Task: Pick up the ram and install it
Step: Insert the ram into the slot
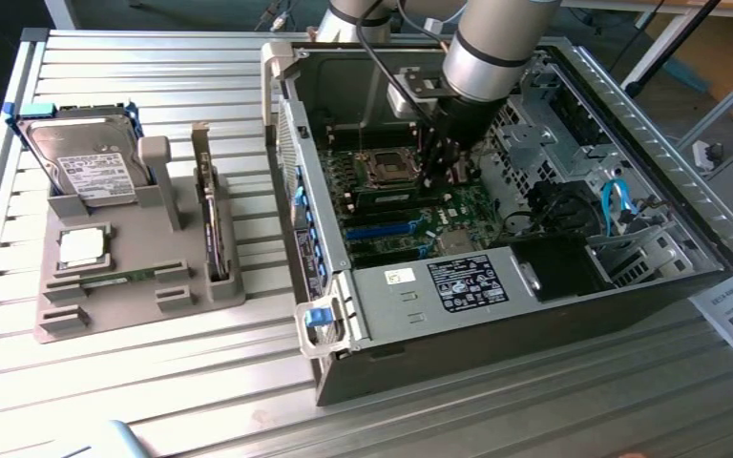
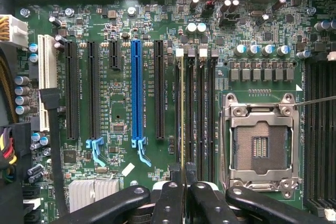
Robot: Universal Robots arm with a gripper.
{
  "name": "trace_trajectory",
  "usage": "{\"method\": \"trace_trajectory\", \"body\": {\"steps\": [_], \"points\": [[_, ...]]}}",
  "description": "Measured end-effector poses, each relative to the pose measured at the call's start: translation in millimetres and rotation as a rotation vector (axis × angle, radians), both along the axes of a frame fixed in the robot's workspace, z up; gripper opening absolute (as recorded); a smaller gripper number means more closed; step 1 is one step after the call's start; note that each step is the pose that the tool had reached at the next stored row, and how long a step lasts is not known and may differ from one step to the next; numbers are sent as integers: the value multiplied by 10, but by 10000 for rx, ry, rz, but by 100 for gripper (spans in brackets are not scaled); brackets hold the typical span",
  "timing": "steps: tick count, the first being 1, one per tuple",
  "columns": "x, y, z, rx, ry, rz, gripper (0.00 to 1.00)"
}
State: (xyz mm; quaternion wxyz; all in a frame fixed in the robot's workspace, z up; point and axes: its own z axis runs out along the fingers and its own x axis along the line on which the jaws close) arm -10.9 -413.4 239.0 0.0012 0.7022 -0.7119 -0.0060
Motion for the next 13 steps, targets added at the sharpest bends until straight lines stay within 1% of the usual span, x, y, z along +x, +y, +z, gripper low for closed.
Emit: {"method": "trace_trajectory", "body": {"steps": [13], "points": [[0,0,0,-4,2,39,12]]}}
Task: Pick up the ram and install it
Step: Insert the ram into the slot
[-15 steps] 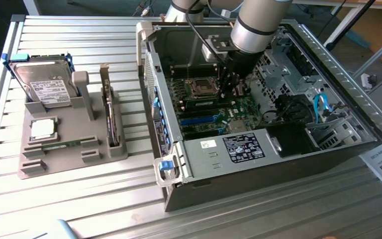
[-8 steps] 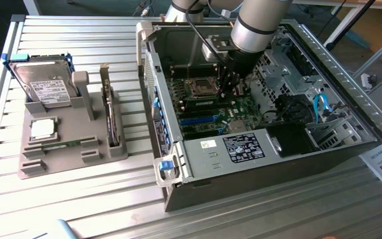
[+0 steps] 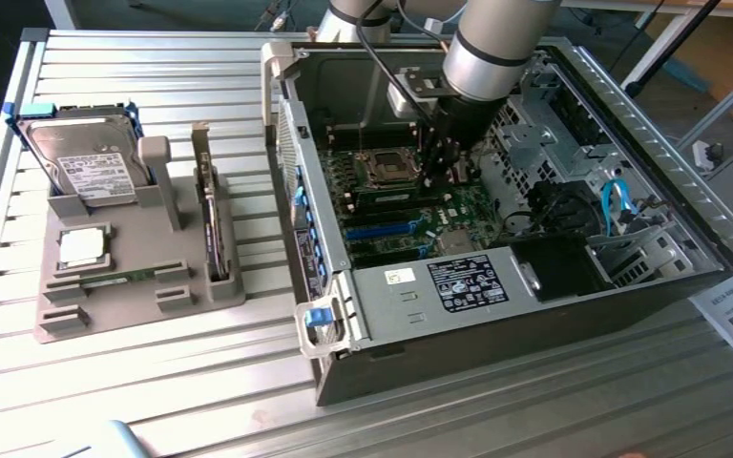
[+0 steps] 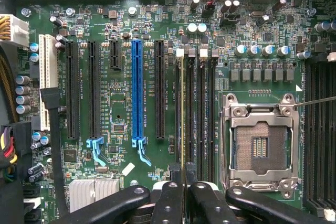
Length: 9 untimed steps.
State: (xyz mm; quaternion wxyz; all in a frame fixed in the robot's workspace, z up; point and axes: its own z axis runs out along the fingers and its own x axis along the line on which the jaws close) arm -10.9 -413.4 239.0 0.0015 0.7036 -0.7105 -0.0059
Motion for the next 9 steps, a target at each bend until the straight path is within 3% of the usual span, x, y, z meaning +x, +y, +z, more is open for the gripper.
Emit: {"method": "trace_trajectory", "body": {"steps": [9], "points": [[0,0,-21,5,-1,0,12]]}}
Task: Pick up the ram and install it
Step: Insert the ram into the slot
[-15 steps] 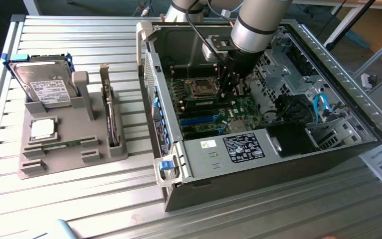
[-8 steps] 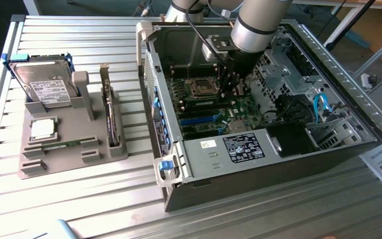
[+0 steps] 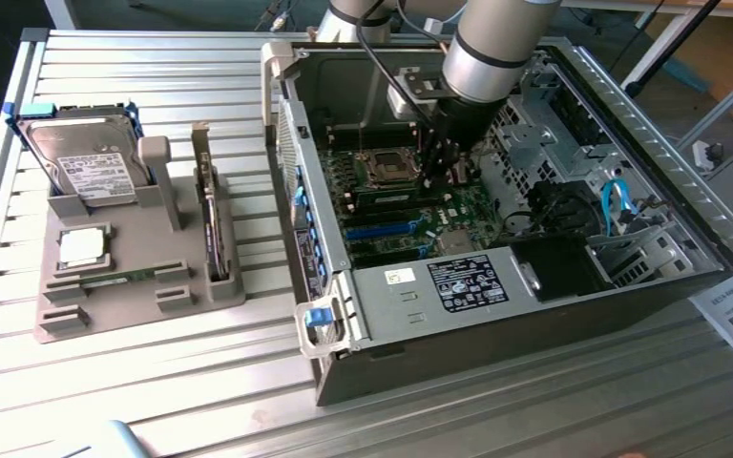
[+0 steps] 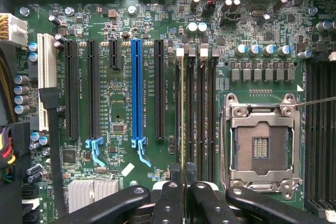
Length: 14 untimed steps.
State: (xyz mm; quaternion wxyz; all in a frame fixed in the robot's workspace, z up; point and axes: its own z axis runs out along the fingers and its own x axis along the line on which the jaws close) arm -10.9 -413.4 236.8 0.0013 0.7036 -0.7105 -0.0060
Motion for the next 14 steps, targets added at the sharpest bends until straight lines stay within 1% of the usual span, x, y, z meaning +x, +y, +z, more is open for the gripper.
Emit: {"method": "trace_trajectory", "body": {"steps": [14], "points": [[0,0,-35,1,0,-1,12]]}}
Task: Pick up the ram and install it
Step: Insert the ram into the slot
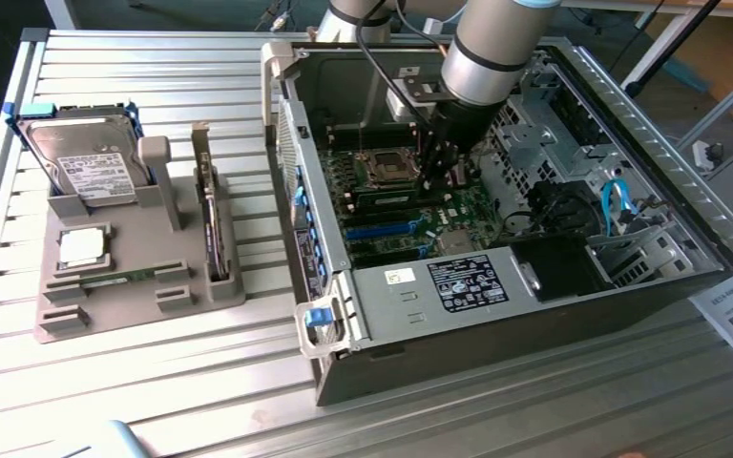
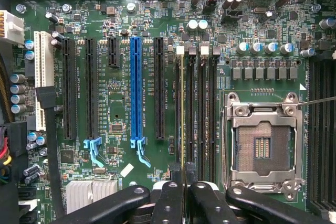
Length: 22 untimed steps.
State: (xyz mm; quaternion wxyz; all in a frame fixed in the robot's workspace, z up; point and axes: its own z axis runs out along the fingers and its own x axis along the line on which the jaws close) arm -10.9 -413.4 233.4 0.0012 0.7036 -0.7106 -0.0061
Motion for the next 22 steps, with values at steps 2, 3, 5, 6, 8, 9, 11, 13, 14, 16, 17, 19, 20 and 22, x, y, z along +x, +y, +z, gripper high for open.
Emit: {"method": "trace_trajectory", "body": {"steps": [2,3,5,6,8,9,11,13,14,16,17,19,20,22], "points": [[0,0,0,0,0,0,12],[0,0,0,0,0,0,12],[0,0,0,-1,1,0,12],[0,-1,0,0,0,0,12],[0,-1,0,-1,0,-1,13],[0,-2,0,-1,1,0,19],[0,-2,0,-1,1,0,32],[0,-2,0,-1,0,0,32],[0,-2,0,0,0,0,32],[0,-3,7,-2,1,0,32],[0,-3,15,-2,1,0,32],[0,-2,42,-1,0,0,32],[0,-2,63,-1,0,0,32],[0,-2,125,-1,0,0,32]]}}
